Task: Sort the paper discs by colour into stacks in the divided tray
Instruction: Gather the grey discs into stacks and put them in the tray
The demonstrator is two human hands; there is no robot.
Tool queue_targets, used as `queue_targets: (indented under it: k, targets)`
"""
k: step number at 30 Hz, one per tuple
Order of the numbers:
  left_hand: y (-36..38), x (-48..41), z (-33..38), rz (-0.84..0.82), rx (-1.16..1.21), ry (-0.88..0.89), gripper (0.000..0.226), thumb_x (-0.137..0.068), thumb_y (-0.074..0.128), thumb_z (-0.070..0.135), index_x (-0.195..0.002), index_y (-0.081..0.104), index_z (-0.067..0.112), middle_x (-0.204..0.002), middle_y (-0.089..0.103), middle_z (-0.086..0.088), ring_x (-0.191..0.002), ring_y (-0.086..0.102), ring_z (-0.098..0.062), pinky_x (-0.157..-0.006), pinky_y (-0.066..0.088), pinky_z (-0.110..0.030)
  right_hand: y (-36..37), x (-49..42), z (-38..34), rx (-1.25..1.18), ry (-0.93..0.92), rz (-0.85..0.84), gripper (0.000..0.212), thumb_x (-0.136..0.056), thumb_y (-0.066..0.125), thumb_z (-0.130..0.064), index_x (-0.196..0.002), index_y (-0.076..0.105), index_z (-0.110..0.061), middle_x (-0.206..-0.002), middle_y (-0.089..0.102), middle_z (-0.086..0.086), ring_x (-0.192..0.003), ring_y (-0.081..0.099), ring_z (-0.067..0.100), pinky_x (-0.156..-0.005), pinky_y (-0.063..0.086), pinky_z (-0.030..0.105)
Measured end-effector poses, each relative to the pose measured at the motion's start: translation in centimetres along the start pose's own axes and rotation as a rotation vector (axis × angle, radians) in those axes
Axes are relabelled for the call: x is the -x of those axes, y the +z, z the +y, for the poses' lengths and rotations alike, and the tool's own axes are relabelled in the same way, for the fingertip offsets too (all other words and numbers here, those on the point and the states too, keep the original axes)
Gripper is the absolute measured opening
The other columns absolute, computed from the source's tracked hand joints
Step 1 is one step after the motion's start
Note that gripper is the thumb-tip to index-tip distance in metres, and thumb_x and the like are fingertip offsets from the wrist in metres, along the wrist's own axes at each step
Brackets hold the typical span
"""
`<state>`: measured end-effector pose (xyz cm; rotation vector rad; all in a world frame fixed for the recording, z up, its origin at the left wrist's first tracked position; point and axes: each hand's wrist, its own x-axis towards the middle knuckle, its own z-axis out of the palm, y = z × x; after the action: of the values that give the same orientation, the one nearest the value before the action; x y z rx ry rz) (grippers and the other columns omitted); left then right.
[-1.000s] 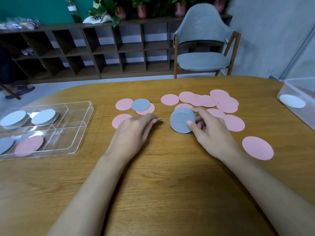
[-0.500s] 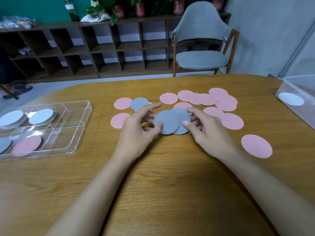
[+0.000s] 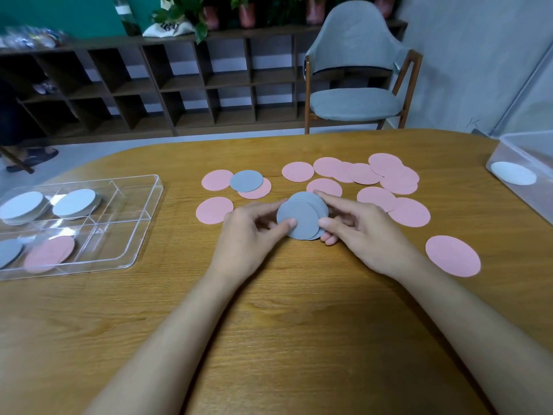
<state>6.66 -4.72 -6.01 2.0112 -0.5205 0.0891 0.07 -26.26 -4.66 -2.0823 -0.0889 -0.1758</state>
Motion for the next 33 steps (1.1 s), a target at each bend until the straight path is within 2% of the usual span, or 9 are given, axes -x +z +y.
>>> queue_targets:
  k: [6,11,15,19,22,24,26,28,33]
  targets:
    - [0.7,0.3,0.8,0.058,-0.004,-0.016,0.035,-0.084,0.086,0.028,-0.118,0.080,0.024,-0.090,0.079,0.012,-0.062,0.062,0.001,-0.072,0.051,-0.019,0.5,0.5,-0.8,0.238,-0.003,-0.023,0.062,-0.105,0.052,-0.033,-0.161,0.026,-0.032,-0.101,0.067,-0.004,-0.091,0.064,0.008,-0.088,0.053,0.028]
    - [0.8,0.8,1.4,0.076,-0.029,0.003,0.027,-0.082,0.086,0.039,-0.104,0.073,0.049,-0.086,0.077,0.023,-0.068,0.068,-0.002,-0.096,0.053,-0.052,0.8,0.5,-1.1,0.414,-0.097,0.006,0.058,-0.107,0.050,-0.031,-0.161,0.030,-0.022,-0.147,0.054,-0.004,-0.119,0.051,0.005,-0.092,0.036,0.017]
    - [0.1,0.5,1.4,0.037,-0.112,0.061,0.036,-0.083,0.085,0.041,-0.117,0.079,0.030,-0.082,0.078,0.016,-0.074,0.068,-0.001,-0.087,0.056,-0.032,0.6,0.6,-0.8,0.331,-0.078,0.049,0.043,-0.103,0.058,-0.030,-0.144,0.050,-0.026,-0.104,0.065,-0.003,-0.088,0.061,0.011,-0.073,0.052,0.023]
    - [-1.3,-0.7,0.2,0.106,-0.223,0.092,0.037,-0.090,0.076,0.050,-0.115,0.079,0.022,-0.097,0.077,0.012,-0.079,0.063,0.002,-0.077,0.048,-0.018,0.5,0.2,-0.1,0.244,-0.059,0.075,0.037,-0.102,0.060,-0.028,-0.138,0.053,-0.025,-0.092,0.063,-0.001,-0.082,0.057,0.011,-0.068,0.048,0.023]
    - [-2.2,-1.9,-1.2,0.184,-0.327,0.081,0.028,-0.096,0.070,0.035,-0.119,0.075,0.022,-0.114,0.074,0.008,-0.089,0.065,-0.016,-0.082,0.047,-0.024,0.4,0.1,0.1,0.262,-0.067,0.087,0.040,-0.102,0.059,-0.029,-0.141,0.051,-0.028,-0.093,0.063,-0.004,-0.083,0.056,0.007,-0.067,0.046,0.020]
    - [-2.6,-3.1,-2.1,0.169,-0.465,0.083,0.035,-0.096,0.067,0.029,-0.129,0.070,0.019,-0.133,0.068,0.002,-0.111,0.064,-0.026,-0.093,0.052,-0.035,0.4,0.1,0.1,0.269,-0.082,0.092,0.041,-0.102,0.059,-0.027,-0.142,0.048,-0.030,-0.094,0.062,-0.007,-0.082,0.056,0.003,-0.066,0.044,0.014]
    - [-3.0,-4.4,-2.4,0.102,-0.550,0.065,0.046,-0.098,0.065,0.031,-0.142,0.062,0.016,-0.152,0.056,-0.004,-0.139,0.050,-0.025,-0.111,0.044,-0.040,0.3,0.0,0.2,0.289,-0.090,0.092,0.043,-0.102,0.060,-0.027,-0.142,0.046,-0.032,-0.095,0.061,-0.009,-0.081,0.056,0.003,-0.064,0.042,0.011]
    - [-3.2,-5.5,-2.4,-0.002,-0.602,0.039,0.056,-0.100,0.064,0.038,-0.151,0.052,0.017,-0.160,0.048,-0.006,-0.149,0.040,-0.024,-0.117,0.037,-0.040,0.2,0.0,0.4,0.300,-0.086,0.089,0.043,-0.102,0.060,-0.029,-0.142,0.045,-0.033,-0.096,0.061,-0.008,-0.081,0.057,0.006,-0.065,0.041,0.014]
    - [-3.5,-6.1,-2.2,-0.035,-0.715,0.001,0.050,-0.096,0.065,0.052,-0.138,0.063,0.025,-0.122,0.073,-0.003,-0.113,0.066,-0.029,-0.089,0.056,-0.042,0.3,-0.1,0.6,0.295,-0.088,0.104,0.041,-0.101,0.061,-0.028,-0.139,0.046,-0.036,-0.097,0.060,-0.009,-0.084,0.057,0.008,-0.067,0.042,0.019]
